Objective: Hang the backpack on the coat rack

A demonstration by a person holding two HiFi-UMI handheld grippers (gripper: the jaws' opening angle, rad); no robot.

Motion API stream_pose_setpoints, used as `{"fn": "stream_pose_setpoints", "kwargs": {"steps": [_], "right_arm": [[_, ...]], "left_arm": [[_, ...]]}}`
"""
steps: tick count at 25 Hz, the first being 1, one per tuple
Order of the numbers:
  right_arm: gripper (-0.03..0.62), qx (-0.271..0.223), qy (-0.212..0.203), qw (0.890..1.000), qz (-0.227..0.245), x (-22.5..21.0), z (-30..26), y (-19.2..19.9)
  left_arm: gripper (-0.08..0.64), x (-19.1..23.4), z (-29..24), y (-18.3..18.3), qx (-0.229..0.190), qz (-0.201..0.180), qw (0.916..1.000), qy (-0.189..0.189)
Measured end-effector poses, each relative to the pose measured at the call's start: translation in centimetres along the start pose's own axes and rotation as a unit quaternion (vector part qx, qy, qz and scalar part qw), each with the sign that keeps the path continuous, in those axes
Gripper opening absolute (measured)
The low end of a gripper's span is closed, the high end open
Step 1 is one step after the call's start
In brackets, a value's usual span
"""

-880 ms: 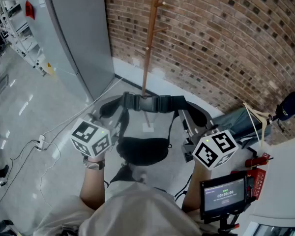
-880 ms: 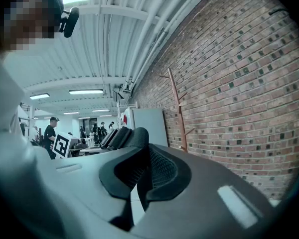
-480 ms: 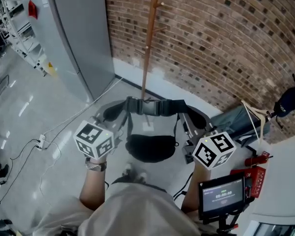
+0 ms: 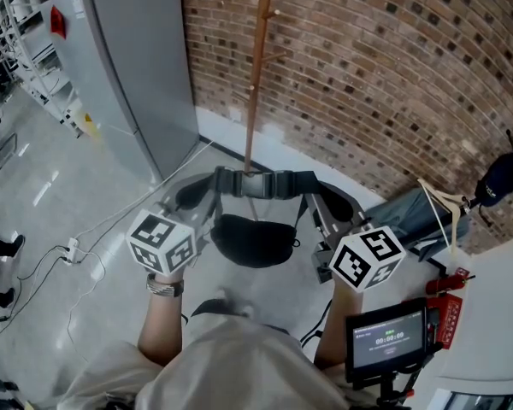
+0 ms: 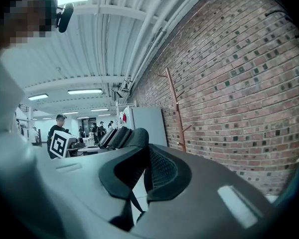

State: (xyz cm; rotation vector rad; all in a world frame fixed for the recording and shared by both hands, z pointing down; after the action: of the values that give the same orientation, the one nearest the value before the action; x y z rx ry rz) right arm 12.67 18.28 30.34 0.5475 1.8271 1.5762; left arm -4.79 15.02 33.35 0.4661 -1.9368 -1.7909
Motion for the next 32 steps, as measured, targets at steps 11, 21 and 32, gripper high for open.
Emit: {"fn": "stream_pose_setpoints", "kwargs": {"steps": [11,21,32], "right_arm": [[0.007,0.005,-0.017,1.000,-0.003,-2.2,-3.3,-0.3],[0.008,-0.003,-0.012,1.000,-0.002,-4.5,-6.8,-1.4],[0.008,-0.014,0.012,1.000,-0.025,-9.0,-11.4,-1.4]], "left_arm": [[0.005,2.7,-2.4,0.0,-0.001,0.007,0.9997,-0.023],[0.005,5.4,-5.8,-0.3,0.004,0.006,1.0000,-0.001],[0.005,9.1,-11.3,0.3,0.014,0.020,0.9989,0.039]]}}
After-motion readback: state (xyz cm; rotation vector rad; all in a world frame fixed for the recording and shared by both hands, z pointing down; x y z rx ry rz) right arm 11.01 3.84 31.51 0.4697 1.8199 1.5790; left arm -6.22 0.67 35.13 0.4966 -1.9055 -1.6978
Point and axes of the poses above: the fingertips, and each gripper's own axes: z backward along the fingers, x to its left, y out of its underside, the point moved 1 cm from there along z, backward along the fingers, and after that the axes turned 11 degrees about -y, right-handed, at the moved point
